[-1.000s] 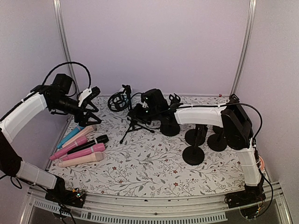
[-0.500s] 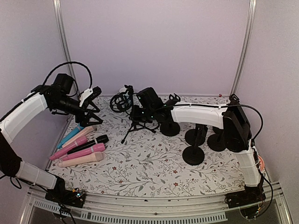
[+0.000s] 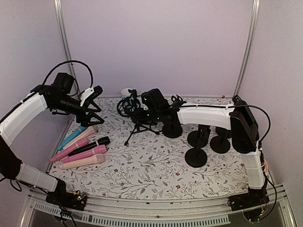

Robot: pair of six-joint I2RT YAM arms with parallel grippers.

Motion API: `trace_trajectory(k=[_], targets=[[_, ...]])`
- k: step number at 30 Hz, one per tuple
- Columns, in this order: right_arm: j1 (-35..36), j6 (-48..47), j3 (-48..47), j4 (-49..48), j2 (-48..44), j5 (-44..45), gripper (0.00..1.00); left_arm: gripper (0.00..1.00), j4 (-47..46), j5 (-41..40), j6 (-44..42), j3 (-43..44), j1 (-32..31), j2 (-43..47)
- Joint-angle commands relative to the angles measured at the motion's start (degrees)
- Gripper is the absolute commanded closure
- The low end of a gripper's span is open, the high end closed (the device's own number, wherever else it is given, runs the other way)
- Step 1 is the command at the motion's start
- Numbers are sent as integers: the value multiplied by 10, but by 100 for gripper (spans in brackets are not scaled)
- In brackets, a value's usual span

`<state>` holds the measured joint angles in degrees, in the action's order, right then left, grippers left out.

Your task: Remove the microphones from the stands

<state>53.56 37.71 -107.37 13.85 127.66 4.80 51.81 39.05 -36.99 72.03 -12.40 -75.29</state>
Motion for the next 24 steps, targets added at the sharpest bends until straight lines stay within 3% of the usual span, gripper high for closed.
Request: trace_trajectory(k=[1,4,9,18,24], targets=[[-7,25,99,-113,-87,-63,41,17,10,-1,3,13,-6,13],[-20,67,199,-202,-135,-112,39,17,12,-2,2,14,-8,14],[-20,92,271,-198,-177,-95,41,17,14,-2,-2,10,-8,15],[-15,70,203,-85,-122,-74,47,18,13,6,9,14,-13,9],[-27,116,273,-149,-143,-104,62,17,13,0,4,1,-13,17]])
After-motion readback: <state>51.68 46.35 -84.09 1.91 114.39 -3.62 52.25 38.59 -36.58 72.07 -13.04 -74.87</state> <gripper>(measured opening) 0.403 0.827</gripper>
